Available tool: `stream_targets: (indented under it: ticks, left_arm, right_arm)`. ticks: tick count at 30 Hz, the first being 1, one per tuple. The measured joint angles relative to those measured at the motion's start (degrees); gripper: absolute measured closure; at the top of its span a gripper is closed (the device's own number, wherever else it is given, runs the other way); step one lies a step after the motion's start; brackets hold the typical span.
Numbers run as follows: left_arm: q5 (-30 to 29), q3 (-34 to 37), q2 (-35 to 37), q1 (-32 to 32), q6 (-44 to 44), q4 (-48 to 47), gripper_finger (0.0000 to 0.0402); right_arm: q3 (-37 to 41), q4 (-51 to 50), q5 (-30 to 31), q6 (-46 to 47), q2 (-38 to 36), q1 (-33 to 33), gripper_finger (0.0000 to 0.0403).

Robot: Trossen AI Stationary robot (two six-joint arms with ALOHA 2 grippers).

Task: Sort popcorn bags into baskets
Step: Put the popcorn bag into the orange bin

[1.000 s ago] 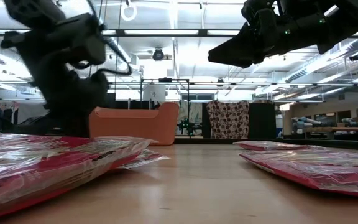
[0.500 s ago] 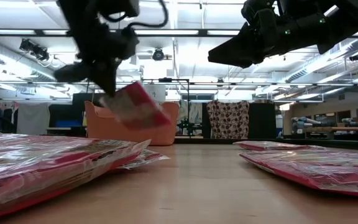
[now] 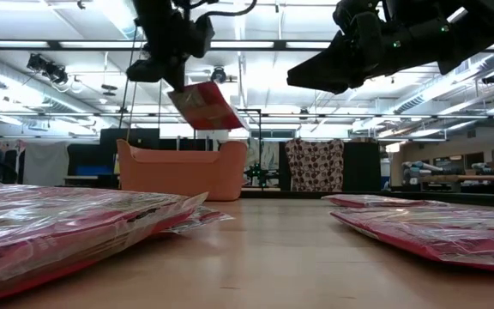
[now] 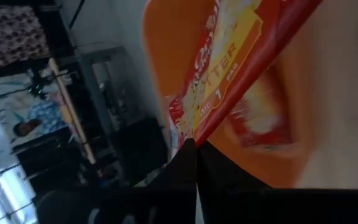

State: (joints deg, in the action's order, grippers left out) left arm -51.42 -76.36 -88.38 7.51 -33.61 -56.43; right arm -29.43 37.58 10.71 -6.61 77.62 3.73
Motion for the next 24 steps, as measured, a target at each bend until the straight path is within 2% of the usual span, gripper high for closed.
stream_targets:
  ticks: [2,6,9,11,13,14,18,21,24]
  left_arm:
    - [0.08,-0.26,0.04,3.84,-1.32,2.19,0.0401]
    - [5.13,-0.17,-0.88,12.36,0.62,5.61,0.0401]
    - [8.94,-0.11,-2.99,18.21,4.93,7.41,0.0401]
    - [13.87,-0.13,-4.58,21.74,9.52,8.77,0.04]
    - [18.93,-0.13,-6.44,24.21,13.85,8.77,0.0388]
    - [19.34,-0.11,-7.27,24.99,15.5,8.35,0.0375]
    - [19.8,-0.11,-7.95,23.58,16.09,3.13,0.0303]
    - [29.62,-0.06,-6.6,19.49,15.6,-0.06,0.026]
    - [41.52,-0.13,-5.12,13.73,15.21,-0.44,0.0242]
  right_arm:
    - [0.0,0.0,-0.01,0.0,0.0,0.01,0.0215]
    - [0.0,0.02,-0.01,-0.02,0.0,0.0,0.0215]
    - [0.0,0.02,0.0,-0.25,-0.01,0.01,0.0215]
    - [0.0,-0.04,0.01,-0.46,0.0,-0.01,0.0215]
    - [0.0,-0.14,0.01,-0.46,-0.02,0.01,0.0215]
    - [0.0,-0.34,0.0,-0.46,-0.02,0.01,0.0215]
    - [0.0,-1.3,0.01,-0.46,-0.02,0.01,0.0215]
    - [0.02,-1.7,0.01,-0.46,-0.02,-0.14,0.0215]
    - [0.02,-1.68,0.04,-0.45,-0.02,-0.23,0.0215]
